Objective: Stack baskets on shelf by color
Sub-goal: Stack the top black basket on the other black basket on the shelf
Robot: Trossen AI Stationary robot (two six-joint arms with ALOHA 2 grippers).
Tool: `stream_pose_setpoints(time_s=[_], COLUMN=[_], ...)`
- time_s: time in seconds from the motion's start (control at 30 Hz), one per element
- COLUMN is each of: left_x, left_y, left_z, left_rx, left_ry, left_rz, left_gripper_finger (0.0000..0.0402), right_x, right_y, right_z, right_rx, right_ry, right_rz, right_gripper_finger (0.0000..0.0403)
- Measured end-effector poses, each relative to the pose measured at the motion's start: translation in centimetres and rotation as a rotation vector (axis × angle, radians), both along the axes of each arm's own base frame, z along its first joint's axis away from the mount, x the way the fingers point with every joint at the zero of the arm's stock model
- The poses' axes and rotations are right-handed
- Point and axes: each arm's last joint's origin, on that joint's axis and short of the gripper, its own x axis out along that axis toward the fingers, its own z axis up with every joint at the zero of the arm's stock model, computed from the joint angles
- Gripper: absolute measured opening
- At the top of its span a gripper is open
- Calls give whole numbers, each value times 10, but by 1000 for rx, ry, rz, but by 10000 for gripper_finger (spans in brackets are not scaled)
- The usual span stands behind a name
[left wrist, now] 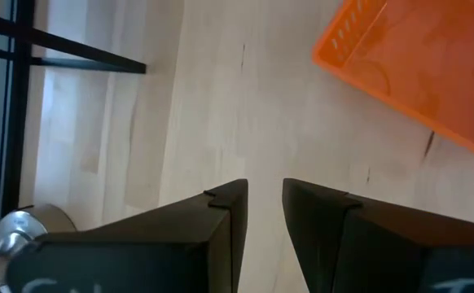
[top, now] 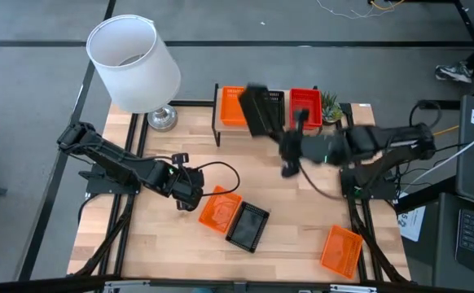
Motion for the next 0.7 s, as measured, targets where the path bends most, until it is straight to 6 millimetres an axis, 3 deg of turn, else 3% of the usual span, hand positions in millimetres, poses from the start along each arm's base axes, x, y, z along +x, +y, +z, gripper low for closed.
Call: stream_pose_setpoints(time_s=[0.1,0.23,0.4,0.53,0.7], left_x=[1,1,2,2,2], left_y=[0,0,0,-1,-1], left_z=[0,0,0,0,0], left_rx=[-1,-2,-6,-7,-7], left_ry=[-5,-9,-18,-19,-21], left_rz=[1,1,2,2,3], left_gripper_finger=[73,73,73,73,73], right_x=[8,12,18,25,38], right_y=[-33,-79,-122,-134,-129], right_z=[17,24,-3,-30,-50], right_rx=[-5,61,259,339,354], right_ry=[-95,-132,-3,142,256], right_rz=[-28,-65,-144,-253,-272], right_gripper_finger=[1,1,1,1,1])
